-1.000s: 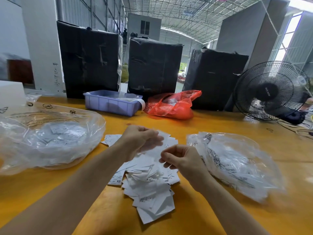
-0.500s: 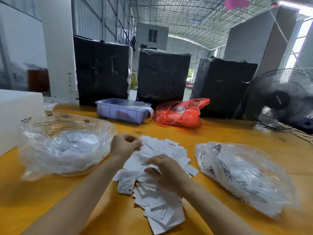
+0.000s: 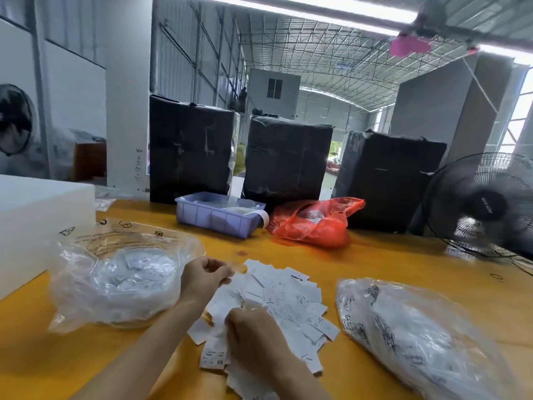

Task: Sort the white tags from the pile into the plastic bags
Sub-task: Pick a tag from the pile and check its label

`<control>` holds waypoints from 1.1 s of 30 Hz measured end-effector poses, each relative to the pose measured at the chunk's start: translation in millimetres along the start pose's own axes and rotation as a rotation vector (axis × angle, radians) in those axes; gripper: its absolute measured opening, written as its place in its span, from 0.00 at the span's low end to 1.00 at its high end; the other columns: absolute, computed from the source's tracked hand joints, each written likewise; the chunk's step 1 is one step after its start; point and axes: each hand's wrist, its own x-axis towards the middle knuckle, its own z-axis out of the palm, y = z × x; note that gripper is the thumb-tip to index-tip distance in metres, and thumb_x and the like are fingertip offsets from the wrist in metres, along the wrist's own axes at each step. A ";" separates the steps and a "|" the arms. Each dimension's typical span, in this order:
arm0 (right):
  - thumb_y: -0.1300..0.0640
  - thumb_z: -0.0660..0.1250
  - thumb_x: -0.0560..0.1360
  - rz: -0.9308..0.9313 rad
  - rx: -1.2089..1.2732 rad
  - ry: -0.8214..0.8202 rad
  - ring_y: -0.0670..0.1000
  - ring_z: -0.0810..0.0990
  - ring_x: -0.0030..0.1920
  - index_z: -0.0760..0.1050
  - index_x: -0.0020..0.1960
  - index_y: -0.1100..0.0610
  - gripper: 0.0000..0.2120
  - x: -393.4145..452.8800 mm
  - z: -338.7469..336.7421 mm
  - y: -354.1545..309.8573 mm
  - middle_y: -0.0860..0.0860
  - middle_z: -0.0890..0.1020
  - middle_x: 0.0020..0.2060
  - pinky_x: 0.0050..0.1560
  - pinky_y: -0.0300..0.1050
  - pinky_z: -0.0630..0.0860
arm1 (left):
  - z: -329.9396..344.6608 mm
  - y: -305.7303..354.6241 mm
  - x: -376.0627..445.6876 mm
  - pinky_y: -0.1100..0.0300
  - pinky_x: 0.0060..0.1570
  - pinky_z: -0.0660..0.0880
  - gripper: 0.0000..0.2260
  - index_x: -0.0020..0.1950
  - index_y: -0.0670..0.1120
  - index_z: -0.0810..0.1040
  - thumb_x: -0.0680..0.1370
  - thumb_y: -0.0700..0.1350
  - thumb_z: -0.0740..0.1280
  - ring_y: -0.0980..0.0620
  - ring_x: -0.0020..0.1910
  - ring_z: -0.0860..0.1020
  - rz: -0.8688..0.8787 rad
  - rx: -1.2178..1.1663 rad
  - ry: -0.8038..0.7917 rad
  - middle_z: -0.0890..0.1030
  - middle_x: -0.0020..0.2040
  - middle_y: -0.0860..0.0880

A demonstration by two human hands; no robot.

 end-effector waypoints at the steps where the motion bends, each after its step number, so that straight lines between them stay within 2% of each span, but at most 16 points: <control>1: 0.61 0.54 0.78 0.018 0.039 0.041 0.62 0.77 0.47 0.74 0.50 0.63 0.11 -1.4 -0.7 0.3 0.62 0.80 0.47 0.41 0.50 0.66 | -0.2 -0.6 0.0 0.70 0.29 0.74 0.04 0.41 0.39 0.77 0.73 0.34 0.70 0.48 0.34 0.81 -0.005 0.000 0.000 0.83 0.37 0.41; 3: 0.57 0.56 0.79 0.070 0.230 0.189 0.55 0.79 0.44 0.75 0.46 0.59 0.10 -3.9 -7.2 -0.4 0.57 0.82 0.44 0.42 0.45 0.69 | -0.4 -0.9 -0.4 0.69 0.30 0.75 0.04 0.41 0.38 0.77 0.73 0.34 0.70 0.48 0.34 0.81 -0.022 -0.001 -0.007 0.83 0.38 0.41; 5: 0.58 0.60 0.78 0.200 0.475 0.341 0.46 0.78 0.36 0.73 0.38 0.55 0.11 -3.1 -16.3 3.9 0.51 0.81 0.35 0.37 0.38 0.69 | 0.2 -0.9 -0.9 0.67 0.30 0.75 0.04 0.41 0.38 0.77 0.73 0.33 0.70 0.48 0.33 0.81 -0.039 -0.022 -0.017 0.83 0.38 0.40; 6: 0.59 0.62 0.78 0.287 0.600 0.411 0.44 0.76 0.33 0.73 0.35 0.56 0.12 -2.6 -20.4 8.7 0.51 0.79 0.32 0.35 0.37 0.68 | 1.1 -0.5 -1.5 0.67 0.30 0.75 0.04 0.41 0.38 0.76 0.73 0.33 0.70 0.48 0.33 0.81 -0.042 -0.035 -0.028 0.83 0.38 0.40; 8: 0.61 0.63 0.78 0.446 0.855 0.504 0.47 0.77 0.32 0.77 0.37 0.61 0.12 -3.1 -26.5 21.3 0.55 0.80 0.32 0.32 0.42 0.72 | 3.6 0.9 -3.4 0.68 0.29 0.75 0.04 0.41 0.38 0.76 0.73 0.33 0.71 0.49 0.32 0.81 -0.040 -0.061 -0.055 0.83 0.38 0.41; 10: 0.62 0.63 0.78 0.566 1.069 0.539 0.47 0.79 0.28 0.79 0.39 0.62 0.10 -5.7 -29.7 33.3 0.56 0.81 0.31 0.26 0.39 0.74 | 7.3 2.5 -5.3 0.66 0.30 0.76 0.05 0.40 0.38 0.77 0.72 0.33 0.71 0.49 0.31 0.81 -0.049 -0.091 -0.084 0.83 0.36 0.42; 13: 0.63 0.65 0.77 0.671 1.274 0.561 0.46 0.77 0.25 0.78 0.42 0.62 0.06 -10.6 -31.5 46.3 0.55 0.80 0.29 0.26 0.38 0.74 | 15.0 3.3 -9.2 0.61 0.34 0.77 0.05 0.41 0.38 0.77 0.71 0.33 0.72 0.49 0.31 0.81 -0.086 -0.134 -0.136 0.83 0.33 0.44; 15: 0.65 0.65 0.76 0.688 1.315 0.558 0.48 0.77 0.26 0.77 0.45 0.60 0.03 -11.5 -34.0 51.0 0.55 0.79 0.29 0.29 0.41 0.77 | 20.0 3.7 -11.9 0.61 0.34 0.77 0.05 0.42 0.38 0.77 0.71 0.34 0.73 0.50 0.29 0.81 -0.100 -0.136 -0.182 0.84 0.33 0.44; 16: 0.67 0.64 0.76 0.680 1.318 0.559 0.49 0.76 0.26 0.77 0.46 0.60 0.05 -12.0 -35.4 52.9 0.55 0.79 0.28 0.31 0.43 0.78 | 22.4 4.0 -13.3 0.61 0.35 0.77 0.06 0.42 0.38 0.77 0.71 0.35 0.73 0.51 0.29 0.82 -0.105 -0.134 -0.205 0.84 0.33 0.44; 18: 0.71 0.60 0.75 0.659 1.315 0.555 0.49 0.76 0.28 0.79 0.42 0.61 0.11 -12.7 -37.6 55.7 0.54 0.78 0.28 0.35 0.45 0.78 | 26.0 4.7 -15.8 0.60 0.36 0.78 0.06 0.43 0.37 0.77 0.71 0.35 0.73 0.50 0.30 0.82 -0.115 -0.143 -0.236 0.84 0.34 0.43; 20: 0.72 0.58 0.74 0.637 1.293 0.531 0.50 0.77 0.35 0.81 0.37 0.62 0.16 -13.4 -38.7 57.0 0.55 0.81 0.31 0.38 0.45 0.77 | 28.1 5.2 -17.2 0.61 0.35 0.79 0.07 0.44 0.36 0.76 0.71 0.34 0.73 0.49 0.30 0.82 -0.129 -0.168 -0.251 0.84 0.35 0.42; 22: 0.72 0.59 0.74 0.621 1.283 0.523 0.51 0.77 0.39 0.82 0.37 0.62 0.15 -14.2 -38.8 58.0 0.55 0.82 0.34 0.40 0.45 0.75 | 28.9 5.7 -18.6 0.61 0.35 0.79 0.08 0.45 0.36 0.76 0.70 0.34 0.73 0.48 0.31 0.83 -0.141 -0.181 -0.263 0.84 0.36 0.41; 26: 0.68 0.69 0.72 0.608 1.272 0.518 0.54 0.80 0.42 0.81 0.43 0.62 0.03 -16.2 -38.4 60.9 0.58 0.82 0.40 0.42 0.47 0.79 | 29.1 7.6 -20.7 0.61 0.35 0.79 0.08 0.45 0.37 0.76 0.70 0.33 0.73 0.48 0.32 0.83 -0.166 -0.200 -0.273 0.84 0.36 0.41; 30: 0.71 0.66 0.74 0.582 1.319 0.463 0.57 0.80 0.46 0.75 0.57 0.60 0.13 -16.4 -34.6 66.1 0.60 0.78 0.47 0.44 0.46 0.80 | 29.7 9.7 -23.1 0.62 0.33 0.79 0.08 0.45 0.36 0.76 0.70 0.32 0.72 0.49 0.31 0.83 -0.184 -0.222 -0.292 0.84 0.35 0.41; 33: 0.69 0.62 0.77 0.605 1.468 0.411 0.56 0.82 0.46 0.78 0.51 0.65 0.07 -16.2 -34.7 65.7 0.61 0.80 0.46 0.40 0.42 0.80 | 30.7 8.1 -24.5 0.63 0.32 0.79 0.06 0.44 0.35 0.77 0.71 0.31 0.72 0.49 0.31 0.83 -0.184 -0.215 -0.288 0.83 0.33 0.42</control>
